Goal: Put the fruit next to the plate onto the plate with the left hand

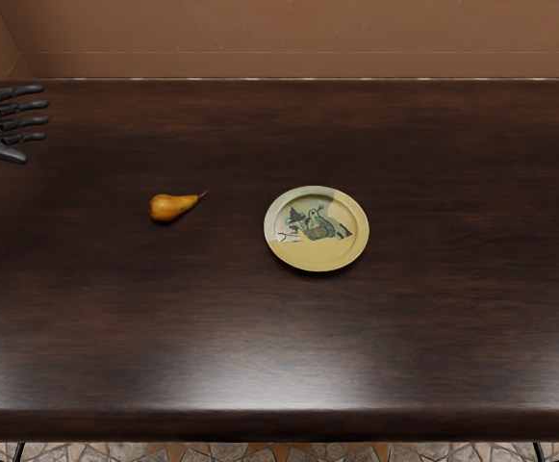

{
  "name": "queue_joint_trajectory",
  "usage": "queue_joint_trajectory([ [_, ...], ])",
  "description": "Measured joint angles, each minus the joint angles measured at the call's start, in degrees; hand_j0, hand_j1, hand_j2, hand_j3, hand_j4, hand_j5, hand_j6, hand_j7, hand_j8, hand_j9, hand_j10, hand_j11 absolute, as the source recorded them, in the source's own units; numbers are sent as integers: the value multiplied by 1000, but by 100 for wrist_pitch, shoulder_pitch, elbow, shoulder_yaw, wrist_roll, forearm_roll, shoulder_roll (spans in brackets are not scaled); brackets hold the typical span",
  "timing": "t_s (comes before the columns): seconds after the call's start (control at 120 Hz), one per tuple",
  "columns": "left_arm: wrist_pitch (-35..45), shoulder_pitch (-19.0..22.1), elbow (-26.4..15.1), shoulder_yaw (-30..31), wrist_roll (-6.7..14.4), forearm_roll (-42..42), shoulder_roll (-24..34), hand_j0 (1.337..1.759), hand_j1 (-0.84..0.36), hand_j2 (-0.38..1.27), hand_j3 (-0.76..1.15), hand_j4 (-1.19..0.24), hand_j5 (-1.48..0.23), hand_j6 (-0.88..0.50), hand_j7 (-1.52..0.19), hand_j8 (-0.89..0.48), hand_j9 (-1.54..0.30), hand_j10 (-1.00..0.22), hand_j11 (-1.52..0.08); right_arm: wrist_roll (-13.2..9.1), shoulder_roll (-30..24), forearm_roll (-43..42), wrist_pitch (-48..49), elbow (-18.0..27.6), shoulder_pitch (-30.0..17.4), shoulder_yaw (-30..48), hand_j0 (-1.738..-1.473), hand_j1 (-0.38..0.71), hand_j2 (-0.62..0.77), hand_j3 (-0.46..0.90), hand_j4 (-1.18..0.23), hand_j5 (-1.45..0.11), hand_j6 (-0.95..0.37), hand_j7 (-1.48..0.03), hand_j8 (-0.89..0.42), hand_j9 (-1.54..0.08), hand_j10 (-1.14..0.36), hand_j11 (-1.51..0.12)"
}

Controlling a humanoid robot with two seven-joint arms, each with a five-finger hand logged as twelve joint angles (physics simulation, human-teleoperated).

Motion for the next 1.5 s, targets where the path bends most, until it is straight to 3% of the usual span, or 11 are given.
queue_joint_trajectory([
  [0.1, 0, -8, 7, 3, 3, 17, -65, 1658, 327, 5, 0, -18, -25, -17, -25, -17, -25, -18, -25, 1, 0, 0, -2, 0, -8, -1, -1658, -349, 0, 0, 0, 0, 0, 0, 0, 0, 0, 0],
  [0.208, 0, -97, 13, -3, 122, 36, -601, 1658, 326, 4, 0, -19, -25, -18, -25, -18, -25, -18, -25, 0, 0, 0, -6, 0, -16, -5, -1658, -349, 0, 0, 0, 0, 0, 0, 0, 0, 0, 0],
  [0.333, 0, -624, 13, -9, 936, 248, -1316, 1658, 326, 4, 0, -19, -25, -19, -26, -18, -26, -19, -26, 1, 0, 0, -10, 0, -19, -7, -1658, -349, 0, 0, 0, 0, 0, 0, 0, 0, 0, 0],
  [0.517, 0, -1487, -49, -2, 1944, 1894, -2198, 1658, 322, 5, 0, -23, -29, -23, -29, -23, -29, -23, -29, 1, 0, 0, -12, 0, -20, -7, -1658, -349, 0, 0, 0, 0, 0, 0, 0, 0, 0, 0],
  [0.633, 733, -1619, -549, -1, 2296, 3048, -2233, 1658, 317, 5, 0, -28, -36, -29, -35, -28, -35, -28, -35, 2, 0, 0, -12, -1, -20, -7, -1658, -349, 0, 0, 0, 0, 0, 0, 0, 0, 0, 0],
  [0.725, 1996, -1706, -1229, -3, 2396, 3919, -2409, 1658, 313, 6, 0, -32, -40, -32, -40, -32, -40, -31, -40, 2, 0, 0, -12, 0, -20, -7, -1658, -349, 0, 0, 0, 0, 0, 0, 0, 0, 0, 0],
  [0.842, 3501, -1250, -2090, 30, 2444, 5288, -2720, 1658, 310, 7, 0, -35, -43, -35, -43, -35, -43, -34, -43, 2, 0, 0, -12, 0, -20, -7, -1658, -349, 0, 0, 0, 0, 0, 0, 0, 0, 0, 0],
  [1.025, 4241, -583, -2522, 148, 2463, 6597, -3059, 1658, 310, 8, 0, -36, -44, -37, -44, -37, -44, -36, -44, 2, 0, 0, -12, 0, -20, -7, -1658, -349, 0, 0, 0, 0, 0, 0, 0, 0, 0, 0],
  [1.167, 4347, -508, -2350, 246, 2466, 6795, -3049, 1658, 312, 8, 0, -34, -41, -35, -41, -35, -41, -34, -41, 0, 0, 0, -12, -1, -20, -7, -1658, -349, 0, 0, 0, 0, 0, 0, 0, 0, 0, 0],
  [1.383, 4377, -418, -1531, 282, 2467, 6831, -3090, 1658, 316, 8, 0, -32, -38, -33, -38, -32, -38, -31, -38, 0, 0, 0, -12, 0, -20, -7, -1658, -349, 0, 0, 0, 0, 0, 0, 0, 0, 0, 0],
  [1.5, 4385, -364, -976, 287, 2467, 6835, -3548, 1658, 317, 8, 0, -31, -37, -32, -37, -32, -37, -31, -37, -1, 0, 0, -12, 0, -20, -7, -1658, -349, 0, 0, 0, 0, 0, 0, 0, 0, 0, 0],
])
